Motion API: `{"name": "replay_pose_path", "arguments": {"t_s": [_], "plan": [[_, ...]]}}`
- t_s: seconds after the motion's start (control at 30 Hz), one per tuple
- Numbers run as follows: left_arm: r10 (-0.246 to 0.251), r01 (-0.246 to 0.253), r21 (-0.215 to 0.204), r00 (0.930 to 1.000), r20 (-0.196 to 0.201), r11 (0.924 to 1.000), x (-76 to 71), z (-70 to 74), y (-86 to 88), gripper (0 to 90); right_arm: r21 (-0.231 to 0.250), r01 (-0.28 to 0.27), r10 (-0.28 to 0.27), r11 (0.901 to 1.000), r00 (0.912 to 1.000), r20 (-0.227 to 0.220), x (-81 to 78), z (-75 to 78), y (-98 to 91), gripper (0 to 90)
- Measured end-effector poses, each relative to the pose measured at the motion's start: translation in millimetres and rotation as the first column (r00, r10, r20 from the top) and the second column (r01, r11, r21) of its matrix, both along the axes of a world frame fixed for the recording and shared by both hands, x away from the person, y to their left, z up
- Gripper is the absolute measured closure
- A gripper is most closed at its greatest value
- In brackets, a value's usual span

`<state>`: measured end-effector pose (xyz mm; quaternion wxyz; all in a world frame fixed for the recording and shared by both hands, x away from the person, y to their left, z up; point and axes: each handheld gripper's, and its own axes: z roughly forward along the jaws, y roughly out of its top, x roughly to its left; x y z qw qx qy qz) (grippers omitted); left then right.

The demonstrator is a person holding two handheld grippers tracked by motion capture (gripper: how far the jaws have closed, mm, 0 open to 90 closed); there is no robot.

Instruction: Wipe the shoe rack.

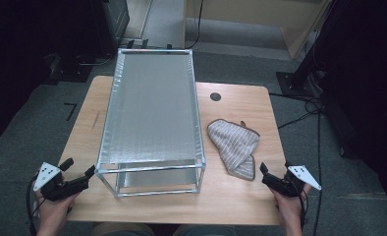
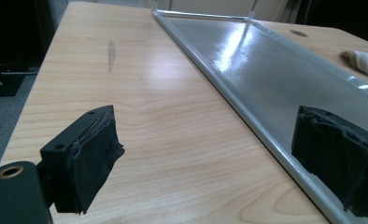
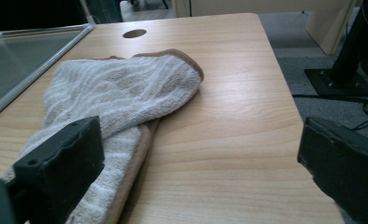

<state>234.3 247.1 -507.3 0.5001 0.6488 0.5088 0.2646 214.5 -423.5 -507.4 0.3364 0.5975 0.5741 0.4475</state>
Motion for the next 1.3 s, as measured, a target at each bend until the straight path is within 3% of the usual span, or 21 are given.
{"name": "replay_pose_path", "arguments": {"t_s": [0.07,0.27,0.5,0.57,0.63,0.7,0.8,1.3], "plan": [[0.022,-0.022,0.01,0.9998,0.003,0.9997,1.3,0.6,-2.4,2.0,-0.001,0.01,-0.01,0.9999,0.9999,0.002,-1.2,-1.0,-2.2,0.0],[0.047,-0.046,0.036,0.9989,-0.007,0.9983,4.9,-2.0,-9.0,0.6,0.015,0.025,-0.025,0.9996,0.9997,-0.003,-5.2,-6.3,-7.6,0.0],[0.078,-0.076,0.118,0.997,-0.008,0.9901,4.5,-4.5,-17.9,0.7,-0.001,0.036,-0.036,0.9994,0.9993,-0.011,-4.5,-11.5,-2.7,0.0],[0.078,-0.076,0.111,0.9969,-0.011,0.9909,4.6,-4.5,-17.3,0.8,-0.014,0.034,-0.034,0.9993,0.9992,-0.018,-3.9,-12.0,-0.1,0.0],[0.078,-0.076,0.095,0.9968,-0.017,0.9926,4.8,-4.6,-15.7,0.8,0.009,0.04,-0.04,0.9991,0.9987,-0.033,-3.4,-12.2,1.2,0.0],[0.079,-0.077,0.083,0.9967,-0.018,0.9936,5.3,-4.8,-14.8,0.8,0.003,0.055,-0.055,0.9985,0.9979,-0.035,-3.4,-12.1,1.2,0.0],[0.076,-0.074,0.085,0.9969,-0.021,0.9936,5.4,-4.7,-14.7,0.8,0.02,0.066,-0.065,0.9976,0.9969,-0.045,-2.9,-12.2,0.1,0.0],[0.067,-0.064,0.075,0.9974,-0.029,0.9951,5.6,-4.7,-13.8,3.4,-0.001,0.082,-0.082,0.9967,0.9946,-0.064,-1.2,-12.2,1.7,0.1]]}}
